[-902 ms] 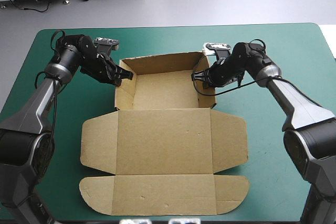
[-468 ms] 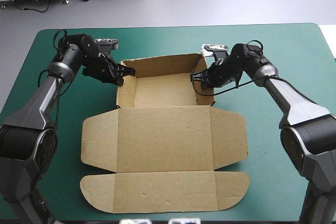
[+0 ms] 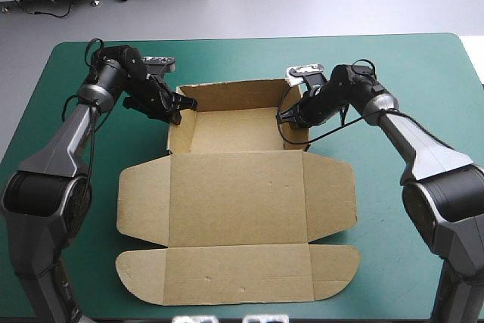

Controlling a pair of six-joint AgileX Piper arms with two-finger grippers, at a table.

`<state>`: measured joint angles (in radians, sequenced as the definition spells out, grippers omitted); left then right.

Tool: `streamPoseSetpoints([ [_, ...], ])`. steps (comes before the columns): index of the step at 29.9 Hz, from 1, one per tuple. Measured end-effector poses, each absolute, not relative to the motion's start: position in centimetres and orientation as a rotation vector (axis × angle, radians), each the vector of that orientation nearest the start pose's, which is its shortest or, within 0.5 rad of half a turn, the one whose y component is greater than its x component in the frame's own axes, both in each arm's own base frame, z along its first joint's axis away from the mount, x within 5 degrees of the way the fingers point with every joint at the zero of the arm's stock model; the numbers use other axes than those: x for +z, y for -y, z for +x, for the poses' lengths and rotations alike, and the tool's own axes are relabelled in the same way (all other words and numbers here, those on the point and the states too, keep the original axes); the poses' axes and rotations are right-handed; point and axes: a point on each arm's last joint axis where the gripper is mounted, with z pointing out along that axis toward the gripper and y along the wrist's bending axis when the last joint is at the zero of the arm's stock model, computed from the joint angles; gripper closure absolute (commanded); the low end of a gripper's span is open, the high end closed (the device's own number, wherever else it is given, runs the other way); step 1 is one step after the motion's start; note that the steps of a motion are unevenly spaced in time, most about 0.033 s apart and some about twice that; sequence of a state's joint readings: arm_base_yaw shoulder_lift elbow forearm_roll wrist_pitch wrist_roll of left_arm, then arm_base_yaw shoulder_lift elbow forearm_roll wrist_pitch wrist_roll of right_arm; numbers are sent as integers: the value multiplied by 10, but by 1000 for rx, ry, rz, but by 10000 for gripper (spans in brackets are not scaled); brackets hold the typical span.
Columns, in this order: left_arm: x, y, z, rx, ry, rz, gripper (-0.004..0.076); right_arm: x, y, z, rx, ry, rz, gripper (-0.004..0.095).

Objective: Fold the box

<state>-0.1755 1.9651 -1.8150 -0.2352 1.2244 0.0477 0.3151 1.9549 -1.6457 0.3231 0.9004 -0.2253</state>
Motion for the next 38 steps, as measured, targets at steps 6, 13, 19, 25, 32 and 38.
streamPoseSetpoints([
  [6, 294, 94, 418, -354, -2819, 285, 386, 258, -154, 403, 395, -2614, -581, 551],
  [13, 305, 94, 421, -333, -2780, 294, 358, 262, -154, 403, 386, -2634, -613, 548],
  [19, 316, 93, 422, -323, -2745, 295, 359, 282, -154, 410, 344, -2596, -649, 548],
  [25, 332, 92, 417, -327, -2704, 297, 359, 298, -146, 411, 217, -2614, -680, 548],
  [32, 377, 94, 400, -405, -2584, 291, 365, 328, -143, 408, 189, -2616, -666, 548],
  [38, 442, 88, 358, -419, -2411, 298, 372, 367, -145, 402, 259, -2530, -625, 548],
])
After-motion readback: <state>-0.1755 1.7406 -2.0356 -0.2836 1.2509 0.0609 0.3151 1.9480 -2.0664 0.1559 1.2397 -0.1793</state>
